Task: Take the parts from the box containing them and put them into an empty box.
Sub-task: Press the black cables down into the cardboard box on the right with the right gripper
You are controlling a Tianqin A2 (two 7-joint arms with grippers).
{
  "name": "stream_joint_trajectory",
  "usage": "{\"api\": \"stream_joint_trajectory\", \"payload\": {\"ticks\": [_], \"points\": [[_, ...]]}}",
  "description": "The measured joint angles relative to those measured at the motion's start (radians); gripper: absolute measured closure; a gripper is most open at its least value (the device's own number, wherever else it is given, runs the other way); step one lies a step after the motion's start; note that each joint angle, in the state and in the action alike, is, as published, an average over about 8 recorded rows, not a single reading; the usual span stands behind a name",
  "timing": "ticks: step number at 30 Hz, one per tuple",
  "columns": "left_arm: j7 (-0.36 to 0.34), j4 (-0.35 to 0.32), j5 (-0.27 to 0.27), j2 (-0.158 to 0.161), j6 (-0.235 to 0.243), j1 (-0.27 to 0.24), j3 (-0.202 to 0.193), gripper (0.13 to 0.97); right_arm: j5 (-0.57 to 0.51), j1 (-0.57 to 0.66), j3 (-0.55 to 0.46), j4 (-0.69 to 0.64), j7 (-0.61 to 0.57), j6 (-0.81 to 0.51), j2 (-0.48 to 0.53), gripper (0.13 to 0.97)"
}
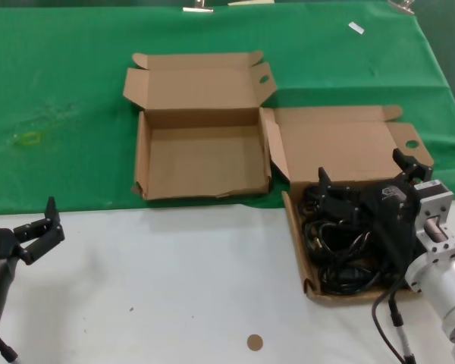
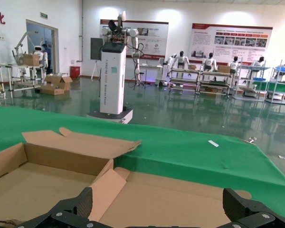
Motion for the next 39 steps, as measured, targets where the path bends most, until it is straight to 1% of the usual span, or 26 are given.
{"api": "stream_joint_trajectory", "payload": {"ticks": [39], "points": [[0.000,0.000,0.000,0.000,0.000,0.000,0.000,0.132,0.000,0.000,0.000,0.000,0.000,0.000,0.000,0.129]]}}
